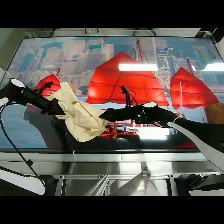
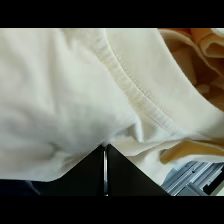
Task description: Fold the shirts.
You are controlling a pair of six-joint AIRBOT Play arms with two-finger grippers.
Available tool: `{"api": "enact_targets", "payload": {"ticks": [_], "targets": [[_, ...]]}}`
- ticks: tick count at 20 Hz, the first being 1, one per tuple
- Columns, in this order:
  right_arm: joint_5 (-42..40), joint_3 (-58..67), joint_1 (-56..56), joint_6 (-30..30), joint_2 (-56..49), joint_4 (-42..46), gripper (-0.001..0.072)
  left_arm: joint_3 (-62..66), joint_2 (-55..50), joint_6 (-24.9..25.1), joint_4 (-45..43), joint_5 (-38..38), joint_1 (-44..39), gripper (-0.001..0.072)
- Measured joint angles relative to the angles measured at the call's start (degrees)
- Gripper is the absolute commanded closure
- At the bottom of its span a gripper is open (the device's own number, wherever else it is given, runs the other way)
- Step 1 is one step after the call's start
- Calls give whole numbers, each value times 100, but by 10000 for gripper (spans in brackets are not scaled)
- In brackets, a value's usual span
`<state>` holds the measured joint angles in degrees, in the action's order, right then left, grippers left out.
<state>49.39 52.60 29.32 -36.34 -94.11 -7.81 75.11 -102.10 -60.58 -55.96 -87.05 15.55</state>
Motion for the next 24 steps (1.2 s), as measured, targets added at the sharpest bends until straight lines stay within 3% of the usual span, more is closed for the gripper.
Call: {"api": "enact_targets", "payload": {"ticks": [2, 3, 4, 11, 19, 22, 24], "targets": [[2, 0, -177, 17, 105, -20, 696, 61, 153, 2, 0, -57, 109, 643], [20, 2, -262, 17, 153, -22, 695, 76, 223, 4, 0, -92, 170, 365], [33, 2, -328, 15, 184, -22, 695, 92, 284, -2, -2, -153, 240, 12], [227, 0, -315, -70, 256, 63, 695, 116, 376, -313, 2, -249, 660, -12], [245, 2, -249, -105, 258, 66, 695, 120, -299, -501, 87, -291, 647, -11], [258, 2, -247, -94, 260, 66, 695, 127, -437, -457, 404, -94, 455, 34], [258, 2, -247, -92, 260, 66, 695, 127, -492, -280, 656, 321, 323, 703]]}}
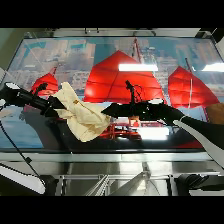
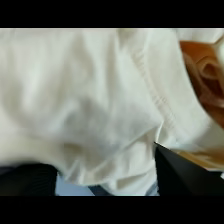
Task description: Fold the shirts.
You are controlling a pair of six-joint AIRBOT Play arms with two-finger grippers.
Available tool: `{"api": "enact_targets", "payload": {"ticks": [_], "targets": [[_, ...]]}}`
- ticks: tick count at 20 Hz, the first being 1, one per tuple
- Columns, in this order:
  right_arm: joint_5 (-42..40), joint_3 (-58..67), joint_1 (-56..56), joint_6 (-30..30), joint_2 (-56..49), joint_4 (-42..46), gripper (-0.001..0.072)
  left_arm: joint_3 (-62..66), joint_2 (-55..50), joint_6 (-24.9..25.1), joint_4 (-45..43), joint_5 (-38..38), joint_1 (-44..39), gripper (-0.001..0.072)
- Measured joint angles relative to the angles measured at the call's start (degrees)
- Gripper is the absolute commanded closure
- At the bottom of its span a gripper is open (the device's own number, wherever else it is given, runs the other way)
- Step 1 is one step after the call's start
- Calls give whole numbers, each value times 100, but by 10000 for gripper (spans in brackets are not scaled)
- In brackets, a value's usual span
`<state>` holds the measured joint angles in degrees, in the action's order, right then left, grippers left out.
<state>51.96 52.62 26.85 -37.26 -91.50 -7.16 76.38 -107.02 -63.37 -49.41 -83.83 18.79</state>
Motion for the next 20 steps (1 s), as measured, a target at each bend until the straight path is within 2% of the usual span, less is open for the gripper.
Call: {"api": "enact_targets", "payload": {"ticks": [3, 6, 9, 13, 15, 17, 19, 20], "targets": [[0, 0, -17, 0, 13, -4, 696, -2, -20, 256, 437, 92, -122, 683], [87, 4, -378, 46, 190, -26, 696, -4, 173, 393, 669, -308, -68, 684], [483, 9, -1403, 44, 717, -37, 696, 125, 660, 501, 789, -920, 243, 682], [1104, 4, -3213, -291, 1744, 225, 695, 328, 1440, 566, 1023, -1449, 717, 681], [1368, -2, -4094, -684, 2256, 699, 696, 367, 1746, 581, 1010, -1523, 887, 681], [997, 24, -4815, -1156, 2618, 1161, 695, 376, 1886, 577, 505, -1360, 1003, 681], [1700, -17, -5160, -1580, 2828, 2352, 695, 258, 2006, 608, 837, -1508, 890, 682], [1635, -42, -5294, -1759, 2881, 2765, 696, 131, 2017, 649, 844, -1513, 833, 683]]}}
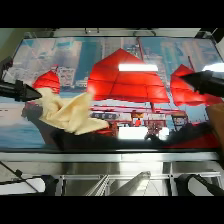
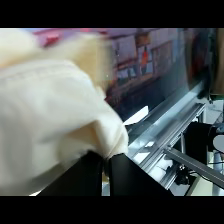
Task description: Fold the shirts.
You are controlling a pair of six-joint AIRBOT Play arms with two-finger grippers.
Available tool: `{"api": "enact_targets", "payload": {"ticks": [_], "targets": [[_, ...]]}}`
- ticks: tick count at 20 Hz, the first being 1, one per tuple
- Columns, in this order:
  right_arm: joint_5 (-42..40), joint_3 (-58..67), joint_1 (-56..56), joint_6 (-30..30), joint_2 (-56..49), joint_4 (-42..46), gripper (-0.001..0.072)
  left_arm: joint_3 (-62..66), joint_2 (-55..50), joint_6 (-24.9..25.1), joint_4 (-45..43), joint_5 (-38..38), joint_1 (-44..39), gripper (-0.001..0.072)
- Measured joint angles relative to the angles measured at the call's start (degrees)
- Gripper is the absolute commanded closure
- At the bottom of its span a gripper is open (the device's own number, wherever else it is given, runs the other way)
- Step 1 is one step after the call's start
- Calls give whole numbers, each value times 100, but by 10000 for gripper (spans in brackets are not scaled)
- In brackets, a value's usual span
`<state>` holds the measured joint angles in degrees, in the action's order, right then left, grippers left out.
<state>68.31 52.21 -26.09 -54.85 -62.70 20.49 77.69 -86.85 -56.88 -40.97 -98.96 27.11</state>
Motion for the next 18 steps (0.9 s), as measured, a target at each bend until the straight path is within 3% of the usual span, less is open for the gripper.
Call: {"api": "enact_targets", "payload": {"ticks": [2, 6, 8, 10, 11, 12, 13, 18], "targets": [[72, -153, -125, -234, 2, 848, 695, -337, -33, 109, -192, 129, -181, 684], [201, -393, -201, -369, -118, 1460, 695, -846, -304, 260, -337, 188, -544, 661], [238, -450, -188, -387, -181, 1650, 694, -898, -487, 245, -308, 155, -656, -13], [243, -470, -96, -389, -199, 1663, 672, -809, -656, 63, -175, 105, -706, -13], [275, -481, -4, -387, -214, 1705, 491, -702, -732, 17, -44, 59, -726, -12], [234, -485, 107, -387, -221, 1744, 360, -546, -802, -87, 61, -13, -739, -9], [219, -487, 256, -372, -223, 1746, 357, -374, -841, -157, 136, -120, -734, 31], [-48, -682, 1906, -444, -339, 1665, 340, 214, -590, -549, -179, -393, -396, 25]]}}
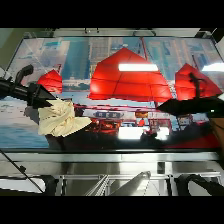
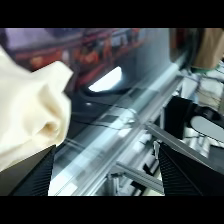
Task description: Fold the shirts.
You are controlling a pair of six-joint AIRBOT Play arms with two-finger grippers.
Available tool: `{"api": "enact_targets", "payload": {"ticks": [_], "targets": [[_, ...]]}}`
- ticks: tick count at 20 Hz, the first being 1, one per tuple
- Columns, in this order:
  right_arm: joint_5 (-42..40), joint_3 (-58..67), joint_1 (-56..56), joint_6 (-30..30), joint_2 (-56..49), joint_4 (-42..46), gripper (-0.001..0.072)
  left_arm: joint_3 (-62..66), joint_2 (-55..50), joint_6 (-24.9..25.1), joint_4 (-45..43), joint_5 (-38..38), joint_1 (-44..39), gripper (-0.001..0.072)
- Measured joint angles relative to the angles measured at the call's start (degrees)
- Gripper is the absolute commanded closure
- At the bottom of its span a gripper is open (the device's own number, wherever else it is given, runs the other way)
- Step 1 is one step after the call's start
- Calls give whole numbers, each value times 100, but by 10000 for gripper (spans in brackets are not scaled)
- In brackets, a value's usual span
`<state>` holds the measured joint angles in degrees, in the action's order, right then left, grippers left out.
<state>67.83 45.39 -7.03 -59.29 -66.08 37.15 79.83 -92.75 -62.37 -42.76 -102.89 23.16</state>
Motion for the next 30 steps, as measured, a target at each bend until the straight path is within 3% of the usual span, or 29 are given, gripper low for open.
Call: {"api": "enact_targets", "payload": {"ticks": [2, 4, 9, 10, 14, 22, 24, 30], "targets": [[-468, -87, 990, -33, -264, -212, 327, -116, 264, -118, -350, 42, 221, 25], [-903, -94, 1888, -31, -715, -531, 202, -474, 527, -173, -599, 210, 448, 24], [-1307, 369, 3287, 459, -2225, -2002, 213, -1604, 896, -105, -894, 962, 739, 25], [-1335, 520, 3453, 540, -2470, -2249, 258, -1779, 918, -68, -966, 1172, 758, 25], [-1381, 1331, 3952, 612, -3314, -2966, 257, -2214, 964, 7, -1427, 1869, 793, 25], [-1403, 2787, 4533, -50, -4474, -3287, 258, -2417, 979, 92, -1720, 2321, 802, 26], [-1416, 2935, 4618, -122, -4662, -3314, 347, -2424, 979, 94, -1746, 2354, 802, 26], [-1379, 3080, 4708, -350, -4885, -3383, 347, -2428, 979, 136, -1749, 2369, 802, 27]]}}
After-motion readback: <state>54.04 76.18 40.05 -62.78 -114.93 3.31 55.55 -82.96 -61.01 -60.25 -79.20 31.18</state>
